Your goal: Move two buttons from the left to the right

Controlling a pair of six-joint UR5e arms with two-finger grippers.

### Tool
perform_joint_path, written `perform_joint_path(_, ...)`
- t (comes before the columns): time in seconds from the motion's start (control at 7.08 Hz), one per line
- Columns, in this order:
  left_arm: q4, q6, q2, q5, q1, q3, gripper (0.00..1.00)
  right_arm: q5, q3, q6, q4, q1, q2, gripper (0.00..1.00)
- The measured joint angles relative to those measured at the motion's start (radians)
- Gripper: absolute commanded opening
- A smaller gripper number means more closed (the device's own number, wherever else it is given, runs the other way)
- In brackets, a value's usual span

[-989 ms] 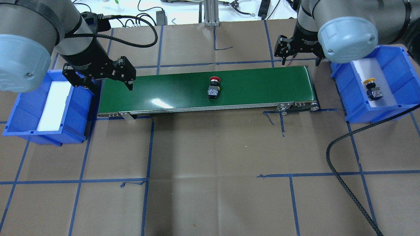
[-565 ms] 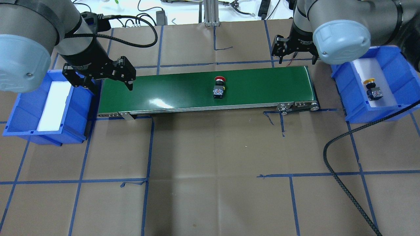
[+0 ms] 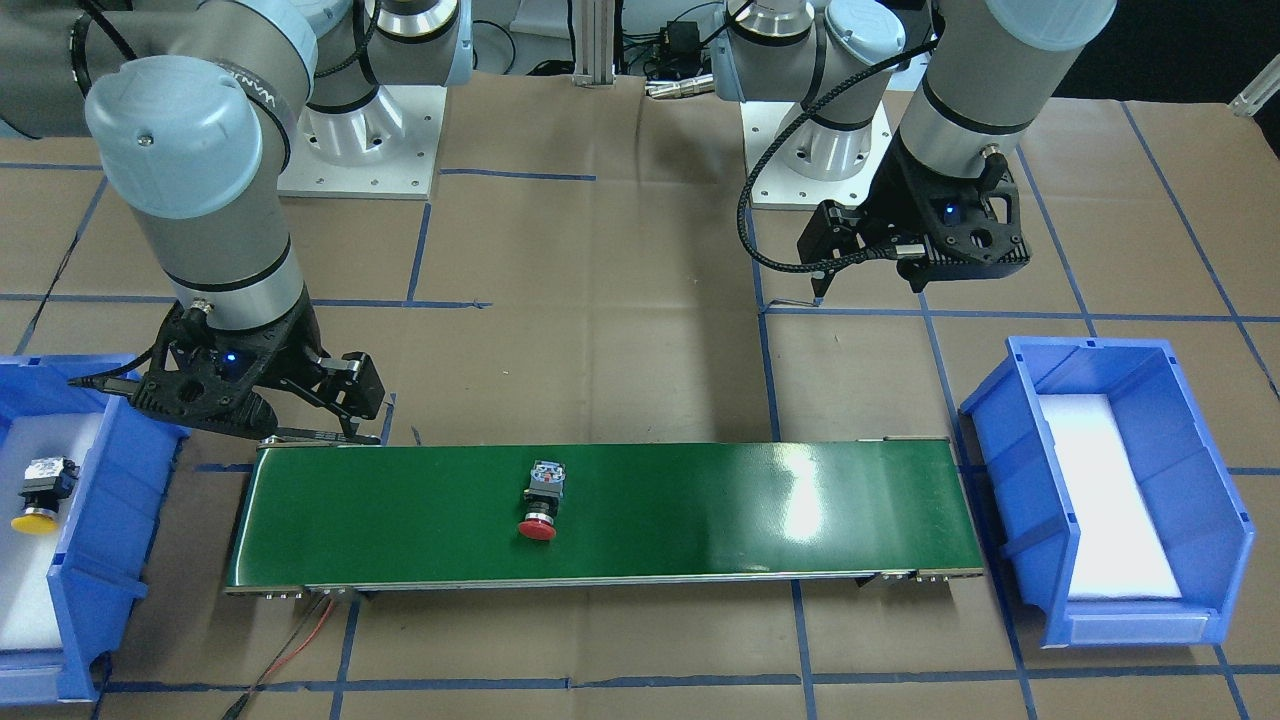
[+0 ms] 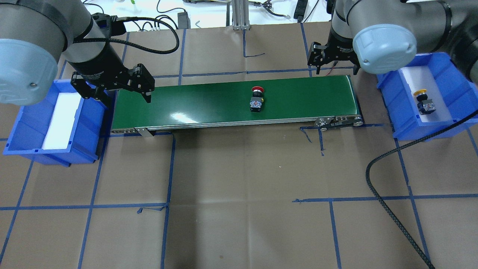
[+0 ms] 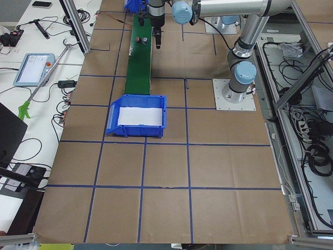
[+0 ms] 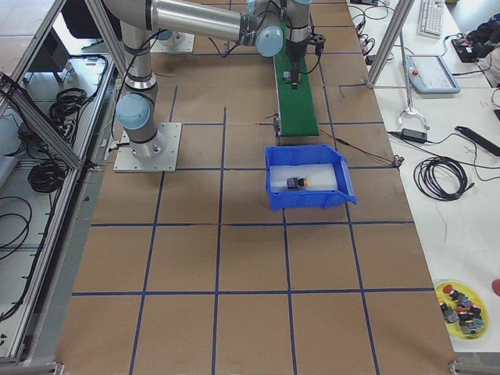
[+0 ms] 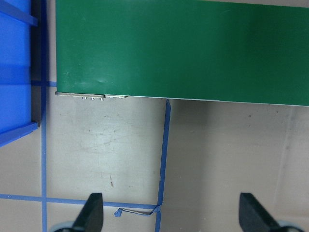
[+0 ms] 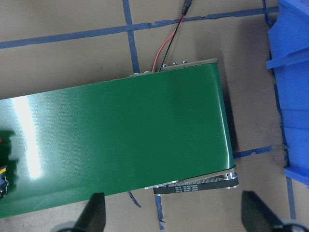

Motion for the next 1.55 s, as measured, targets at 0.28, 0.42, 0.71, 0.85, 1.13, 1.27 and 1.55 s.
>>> perform_joint_path(0.28,0.000,0.000,0.000,0.000,0.000,0.000,1.00,0.001,-0.001,-0.001,-0.014,0.002,0.001,0.99)
perform_joint_path(0.42,0.000,0.000,0.000,0.000,0.000,0.000,1.00,0.005,-0.001,0.008,-0.018,0.013,0.001,0.99)
perform_joint_path(0.71,0.000,0.000,0.000,0.000,0.000,0.000,1.00,0.010,0.000,0.035,-0.055,0.052,0.015,0.99)
perform_joint_path(0.85,0.000,0.000,0.000,-0.001,0.000,0.000,1.00,0.011,-0.001,0.042,-0.069,0.060,0.032,0.99)
perform_joint_path(1.13,0.000,0.000,0.000,0.000,0.000,0.000,1.00,0.070,-0.001,0.046,-0.110,0.063,0.087,0.99)
perform_joint_path(1.27,0.000,0.000,0.000,0.000,0.000,0.000,1.00,0.104,-0.001,0.052,-0.141,0.063,0.118,0.99)
perform_joint_path(1.55,0.000,0.000,0.000,0.000,0.000,0.000,1.00,0.132,0.002,0.061,-0.172,0.063,0.152,0.97)
